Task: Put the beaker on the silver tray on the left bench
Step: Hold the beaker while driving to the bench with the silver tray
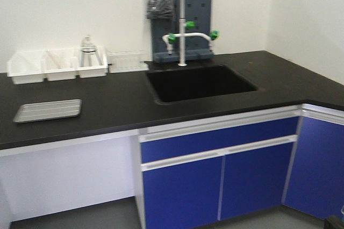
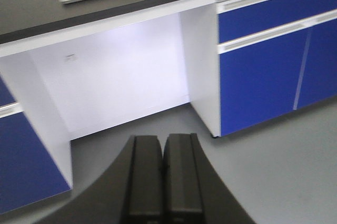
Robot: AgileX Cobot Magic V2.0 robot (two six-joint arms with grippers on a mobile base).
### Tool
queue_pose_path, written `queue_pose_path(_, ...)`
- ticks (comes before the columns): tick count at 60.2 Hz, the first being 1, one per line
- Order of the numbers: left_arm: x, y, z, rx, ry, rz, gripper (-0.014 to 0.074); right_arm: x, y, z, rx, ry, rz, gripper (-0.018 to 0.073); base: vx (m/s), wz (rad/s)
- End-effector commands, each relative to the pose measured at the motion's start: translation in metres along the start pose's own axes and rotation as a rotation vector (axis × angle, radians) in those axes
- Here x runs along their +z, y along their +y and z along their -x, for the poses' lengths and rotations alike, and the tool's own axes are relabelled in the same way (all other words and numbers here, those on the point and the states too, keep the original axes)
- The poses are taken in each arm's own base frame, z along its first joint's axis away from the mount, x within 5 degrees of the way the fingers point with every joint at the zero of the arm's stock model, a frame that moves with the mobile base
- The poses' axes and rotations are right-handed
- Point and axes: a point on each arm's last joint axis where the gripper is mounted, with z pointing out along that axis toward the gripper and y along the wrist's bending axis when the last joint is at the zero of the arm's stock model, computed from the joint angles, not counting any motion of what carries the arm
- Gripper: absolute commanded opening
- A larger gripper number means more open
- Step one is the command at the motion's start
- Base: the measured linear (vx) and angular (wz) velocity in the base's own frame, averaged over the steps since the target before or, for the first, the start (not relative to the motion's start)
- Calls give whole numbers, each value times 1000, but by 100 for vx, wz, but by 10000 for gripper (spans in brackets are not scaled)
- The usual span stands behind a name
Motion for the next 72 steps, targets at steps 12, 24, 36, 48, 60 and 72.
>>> queue_pose_path(12, 2, -1, 1, -2, -63, -7, 1, -2, 1, 14, -26, -67, 24, -11, 17, 56)
queue_pose_path(24, 2, -1, 1, -2, -63, -7, 1, -2, 1, 14, -26, -67, 24, -11, 22, 68)
queue_pose_path(36, 2, -1, 1, -2, -63, -7, 1, -2, 1, 14, -26, -67, 24, -11, 26, 72)
queue_pose_path(48, 2, -1, 1, -2, -63, -7, 1, -2, 1, 14, -26, -67, 24, -11, 29, 61)
queue_pose_path(60, 2, -1, 1, -2, -63, -7, 1, -2, 1, 14, -26, -67, 24, -11, 33, 42)
queue_pose_path(72, 2, -1, 1, -2, -63, -7, 1, -2, 1, 14, -26, -67, 24, -11, 37, 14)
